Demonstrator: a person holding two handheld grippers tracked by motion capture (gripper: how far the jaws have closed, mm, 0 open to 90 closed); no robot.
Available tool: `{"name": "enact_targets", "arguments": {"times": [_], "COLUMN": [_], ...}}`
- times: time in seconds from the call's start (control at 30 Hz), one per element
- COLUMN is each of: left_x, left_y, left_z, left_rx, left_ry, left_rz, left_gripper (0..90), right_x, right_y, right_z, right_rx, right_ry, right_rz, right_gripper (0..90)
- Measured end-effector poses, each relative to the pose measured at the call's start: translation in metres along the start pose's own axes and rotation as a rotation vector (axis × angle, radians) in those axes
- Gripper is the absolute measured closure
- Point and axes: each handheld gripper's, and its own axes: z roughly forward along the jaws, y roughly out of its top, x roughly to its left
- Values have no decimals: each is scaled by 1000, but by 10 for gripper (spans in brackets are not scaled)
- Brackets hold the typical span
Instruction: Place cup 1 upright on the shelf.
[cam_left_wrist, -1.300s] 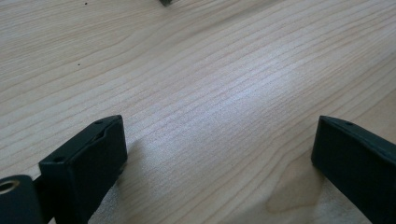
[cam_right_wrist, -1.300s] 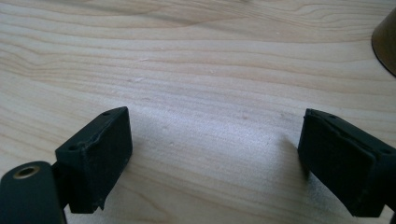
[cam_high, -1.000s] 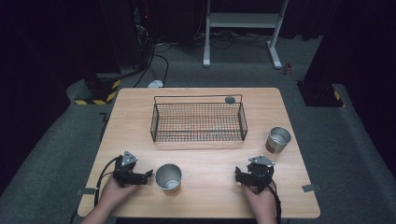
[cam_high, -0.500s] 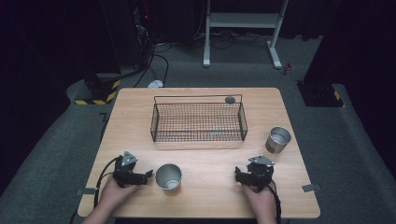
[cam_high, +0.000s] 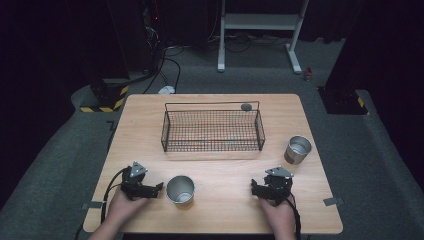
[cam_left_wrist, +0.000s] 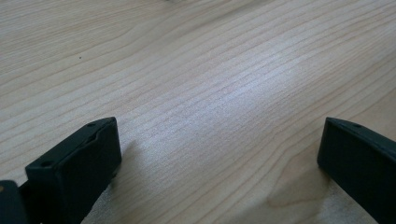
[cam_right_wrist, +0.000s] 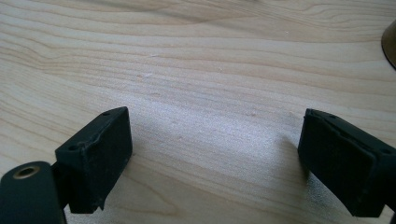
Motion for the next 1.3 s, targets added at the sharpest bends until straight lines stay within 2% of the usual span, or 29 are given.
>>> {"name": "enact_targets", "arguments": {"times": [0.17,0.27,0.5,0.6,0.67,0.9,0.97,1.07,1.23,1.3], "left_x": [1,0,0,-1,0,1,1,0,-3,-5], "left_y": [2,5,12,15,17,22,23,24,28,28], "left_z": [-1,-5,-19,-25,-30,-44,-46,-49,-54,-55], "left_rx": [3,-21,-87,-107,-120,-177,-185,-194,-193,-202], "left_ry": [6,-6,-82,-97,-129,-113,-101,-106,-110,-110], "left_rz": [8,17,-3,-10,-24,-8,8,-2,28,22], "left_gripper": [1,5,5,5,5,5,5,5,5,5], "right_x": [0,0,0,0,0,0,0,0,0,0], "right_y": [0,0,0,0,0,0,0,0,0,0], "right_z": [0,0,0,0,0,0,0,0,0,0], "right_rx": [-1,0,0,-1,-1,-1,0,0,-1,-1], "right_ry": [0,0,0,1,2,1,1,1,1,1], "right_rz": [-3,-2,-2,-3,-6,-3,-1,0,-2,-3], "right_gripper": [99,99,99,100,100,100,100,100,100,100]}}
